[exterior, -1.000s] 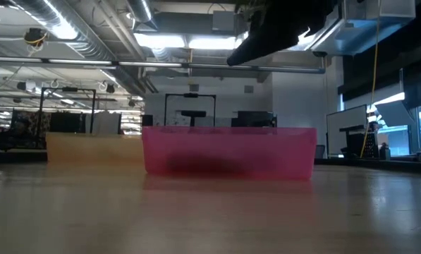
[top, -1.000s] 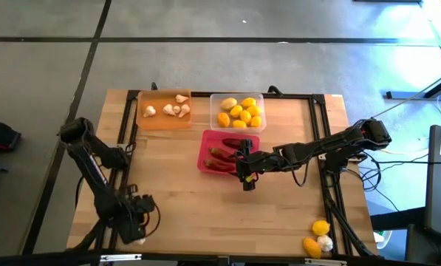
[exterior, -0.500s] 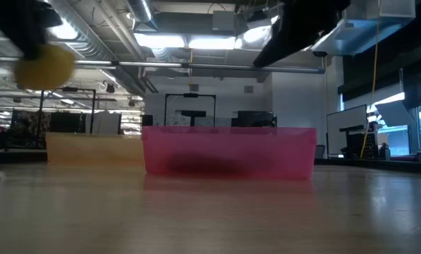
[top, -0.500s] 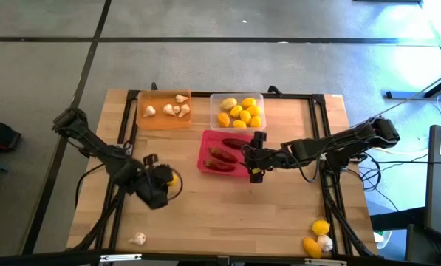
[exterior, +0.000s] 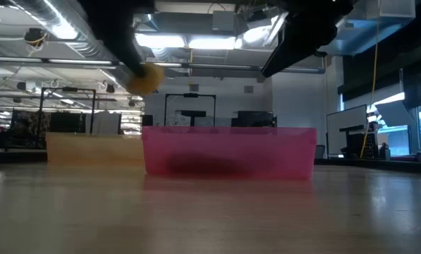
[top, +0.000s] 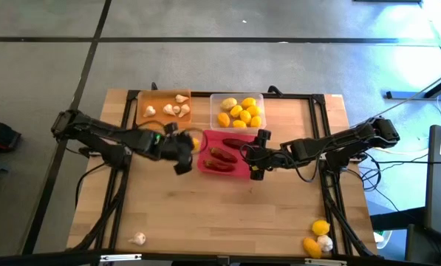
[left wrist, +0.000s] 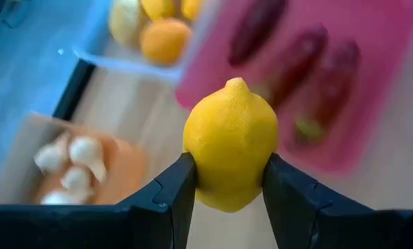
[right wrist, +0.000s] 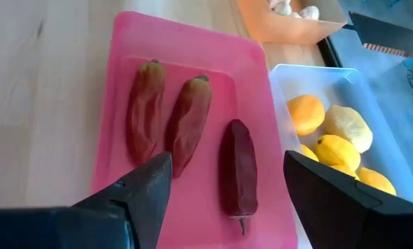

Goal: Sort produce into baskets
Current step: Put the yellow lemon in the transparent bin

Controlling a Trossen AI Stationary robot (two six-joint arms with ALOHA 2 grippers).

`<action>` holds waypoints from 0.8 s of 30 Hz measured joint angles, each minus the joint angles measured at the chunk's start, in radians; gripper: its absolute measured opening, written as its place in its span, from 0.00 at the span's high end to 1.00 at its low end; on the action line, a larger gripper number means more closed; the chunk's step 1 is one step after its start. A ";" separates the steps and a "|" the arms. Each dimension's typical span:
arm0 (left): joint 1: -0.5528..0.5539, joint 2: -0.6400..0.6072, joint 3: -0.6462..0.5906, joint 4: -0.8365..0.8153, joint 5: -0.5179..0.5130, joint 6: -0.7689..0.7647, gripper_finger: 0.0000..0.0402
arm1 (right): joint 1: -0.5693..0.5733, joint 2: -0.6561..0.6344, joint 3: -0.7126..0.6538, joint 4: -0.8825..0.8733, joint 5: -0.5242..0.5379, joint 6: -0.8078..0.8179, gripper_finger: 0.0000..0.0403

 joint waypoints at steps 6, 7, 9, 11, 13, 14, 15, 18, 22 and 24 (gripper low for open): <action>0.201 0.002 0.000 0.221 0.013 0.191 0.64 | -0.001 0.000 0.000 -0.026 0.022 0.004 0.33; 0.233 0.004 0.000 0.265 0.027 0.212 0.64 | -0.001 0.000 0.000 -0.031 0.022 0.006 0.33; 0.292 0.014 0.000 0.351 0.054 0.242 0.64 | -0.001 0.000 0.000 -0.035 0.024 0.005 0.33; 0.345 0.035 0.001 0.428 0.071 0.250 0.64 | -0.006 0.000 0.000 -0.036 0.041 0.002 0.33; 0.390 0.063 0.001 0.486 0.075 0.251 0.64 | -0.007 0.000 0.000 -0.036 0.058 -0.002 0.33; 0.410 0.080 0.001 0.519 0.081 0.254 0.64 | -0.013 0.000 0.000 -0.037 0.067 -0.005 0.33; 0.430 0.101 0.001 0.551 0.094 0.266 0.64 | -0.017 0.000 0.000 -0.037 0.068 -0.005 0.33; 0.481 0.172 0.001 0.633 0.146 0.330 0.64 | -0.020 0.000 0.000 -0.045 0.065 0.025 0.33; 0.546 0.270 0.001 0.739 0.197 0.358 0.64 | -0.019 0.000 0.000 -0.051 0.075 0.051 0.33; 0.580 0.318 0.001 0.785 0.237 0.371 0.64 | -0.019 0.000 0.000 -0.051 0.076 0.064 0.33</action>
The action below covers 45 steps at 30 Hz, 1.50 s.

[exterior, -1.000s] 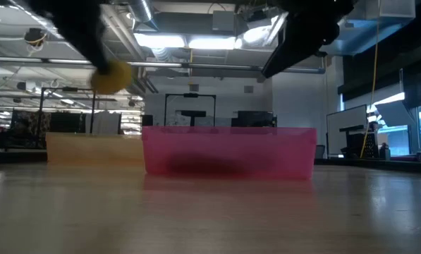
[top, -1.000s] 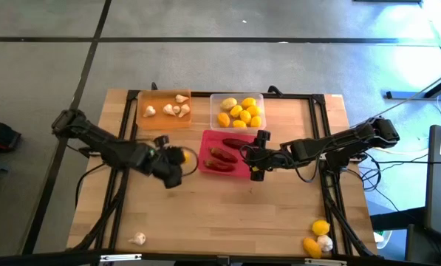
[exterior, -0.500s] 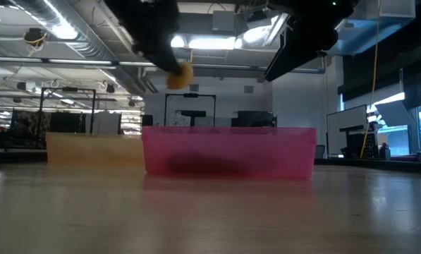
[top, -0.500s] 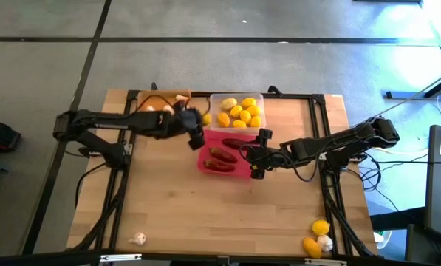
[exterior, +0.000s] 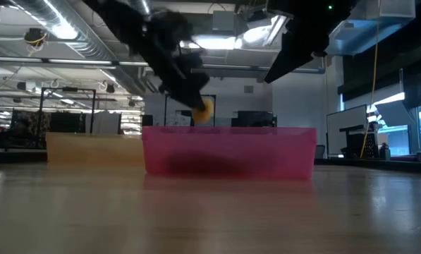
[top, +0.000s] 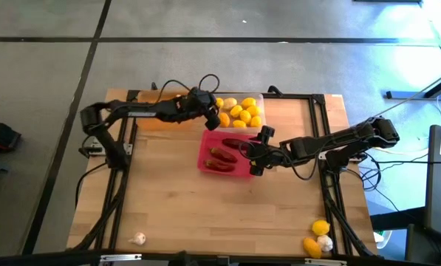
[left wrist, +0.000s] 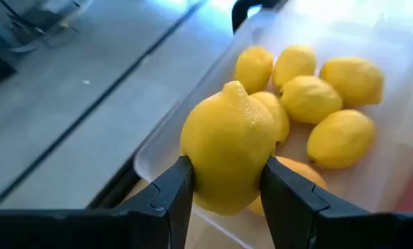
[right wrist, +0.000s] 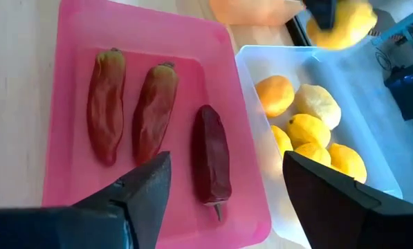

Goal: Sort produce into baskets
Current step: Put the yellow lemon in the transparent bin

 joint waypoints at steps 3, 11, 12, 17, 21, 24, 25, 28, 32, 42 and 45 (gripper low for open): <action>0.051 0.066 0.000 0.053 0.113 0.004 0.64 | 0.000 0.000 0.000 0.000 0.001 0.006 0.33; 0.155 0.166 0.000 0.109 0.199 -0.022 0.64 | 0.000 0.000 0.000 0.001 0.062 0.006 0.33; 0.163 0.170 0.000 0.105 0.198 -0.022 0.64 | 0.000 0.000 0.000 0.000 0.064 0.005 0.33; 0.182 0.181 0.001 0.110 0.201 -0.022 0.64 | 0.000 0.000 0.000 0.000 0.085 0.006 0.33; 0.180 0.181 0.001 0.111 0.201 -0.026 0.64 | 0.000 0.000 0.000 -0.001 0.085 0.006 0.33; 0.180 0.181 0.001 0.112 0.202 -0.033 0.64 | 0.000 0.000 0.000 -0.002 0.084 0.007 0.33; 0.180 0.181 0.001 0.112 0.202 -0.039 0.63 | 0.000 0.000 0.000 -0.002 0.083 0.007 0.33; 0.183 0.181 0.001 0.112 0.201 -0.048 0.58 | 0.000 0.000 0.000 -0.003 0.080 0.007 0.33; 0.186 0.181 0.001 0.111 0.201 -0.049 0.50 | 0.000 0.000 0.000 -0.003 0.079 0.007 0.33; 0.168 0.122 0.001 0.060 0.201 -0.046 0.46 | 0.000 0.000 0.000 0.005 0.077 -0.003 0.33; 0.146 0.068 0.001 0.034 0.201 -0.025 0.46 | 0.000 0.000 -0.001 0.022 0.077 -0.003 0.33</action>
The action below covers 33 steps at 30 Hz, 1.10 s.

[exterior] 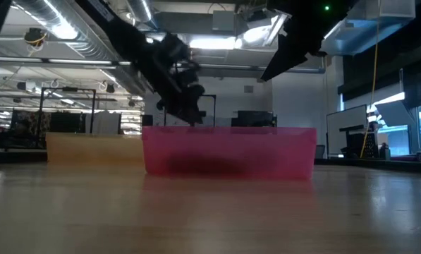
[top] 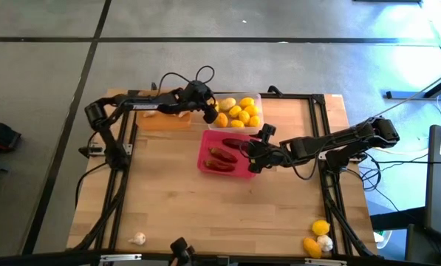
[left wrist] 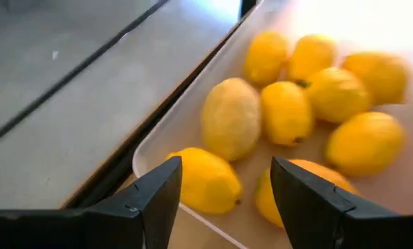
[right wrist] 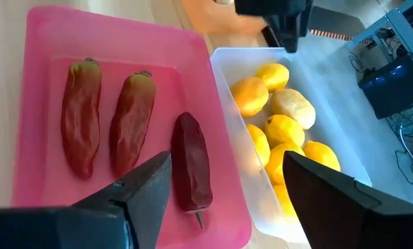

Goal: Sort produce into baskets
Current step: Put the yellow lemon in the transparent bin

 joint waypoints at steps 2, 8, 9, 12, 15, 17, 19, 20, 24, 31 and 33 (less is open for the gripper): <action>-0.019 -0.042 0.000 -0.001 0.000 0.039 0.46 | 0.000 0.000 0.000 0.037 -0.032 0.035 0.33; -0.093 -0.203 0.000 -0.018 0.000 0.111 0.46 | 0.018 -0.009 0.010 -0.051 -0.188 0.076 0.33; -0.107 -0.227 0.000 -0.025 0.000 0.116 0.47 | 0.028 -0.012 0.023 -0.082 -0.217 0.107 0.33; -0.149 -0.288 0.000 -0.078 -0.001 0.135 0.47 | 0.069 -0.022 0.071 -0.234 -0.305 0.219 0.33; -0.188 -0.325 0.000 -0.161 0.000 0.134 0.46 | 0.120 -0.021 0.105 -0.364 -0.373 0.328 0.33; -0.210 -0.338 0.001 -0.226 0.000 0.126 0.46 | 0.154 -0.021 0.117 -0.441 -0.413 0.400 0.33; -0.229 -0.341 -0.001 -0.299 -0.002 0.108 0.47 | 0.187 -0.021 0.117 -0.500 -0.458 0.480 0.33; -0.239 -0.341 -0.001 -0.323 -0.002 0.100 0.47 | 0.205 -0.021 0.117 -0.532 -0.483 0.520 0.33; -0.281 -0.340 -0.001 -0.407 -0.004 0.058 0.48 | 0.281 -0.021 0.097 -0.582 -0.558 0.658 0.33; -0.367 -0.340 -0.001 -0.415 -0.004 0.003 0.48 | 0.404 -0.020 0.037 -0.584 -0.706 0.845 0.33; -0.389 -0.340 -0.001 -0.416 -0.004 -0.016 0.48 | 0.447 -0.020 0.027 -0.584 -0.744 0.916 0.33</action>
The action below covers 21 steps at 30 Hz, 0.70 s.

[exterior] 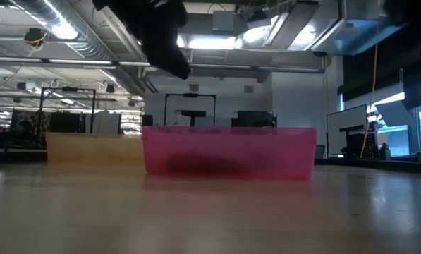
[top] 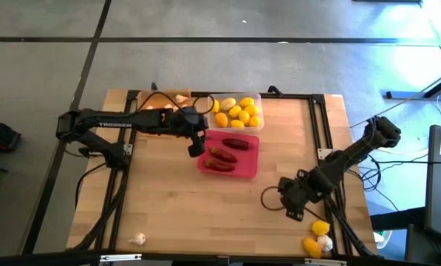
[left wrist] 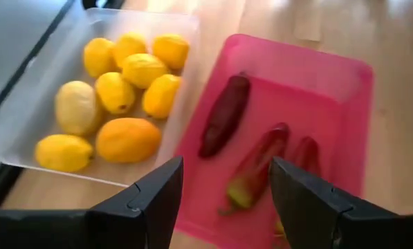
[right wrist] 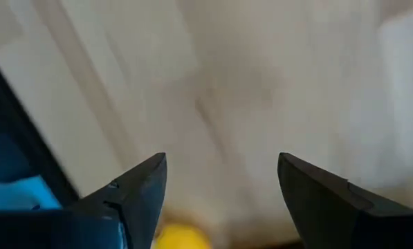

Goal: Sort produce into baskets
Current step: Put the yellow lemon in the transparent bin

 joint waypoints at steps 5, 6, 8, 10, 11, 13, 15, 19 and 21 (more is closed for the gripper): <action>-0.040 0.000 0.000 0.000 0.000 -0.063 0.48 | 0.099 0.000 -0.013 0.001 -0.069 0.158 0.32; -0.047 0.000 0.000 0.000 0.000 -0.075 0.48 | 0.117 0.000 -0.014 0.002 -0.072 0.193 0.32; -0.061 0.000 0.000 0.000 0.000 -0.094 0.48 | 0.149 0.000 -0.018 0.004 -0.089 0.256 0.30; -0.074 0.000 0.000 0.001 0.000 -0.111 0.48 | 0.180 0.001 -0.024 0.012 -0.120 0.308 0.27; -0.080 0.001 0.000 0.001 0.000 -0.117 0.48 | 0.197 0.003 -0.026 0.018 -0.134 0.326 0.26; -0.091 0.001 0.000 0.003 0.000 -0.133 0.48 | 0.232 0.011 -0.026 0.026 -0.163 0.348 0.22; -0.101 0.001 0.000 0.004 0.000 -0.142 0.48 | 0.266 0.022 -0.026 0.034 -0.183 0.352 0.20; -0.123 0.001 0.000 0.004 -0.002 -0.155 0.48 | 0.338 0.055 -0.026 0.062 -0.183 0.351 0.18; -0.131 0.001 0.000 0.005 -0.007 -0.154 0.48 | 0.371 0.073 -0.026 0.076 -0.184 0.351 0.18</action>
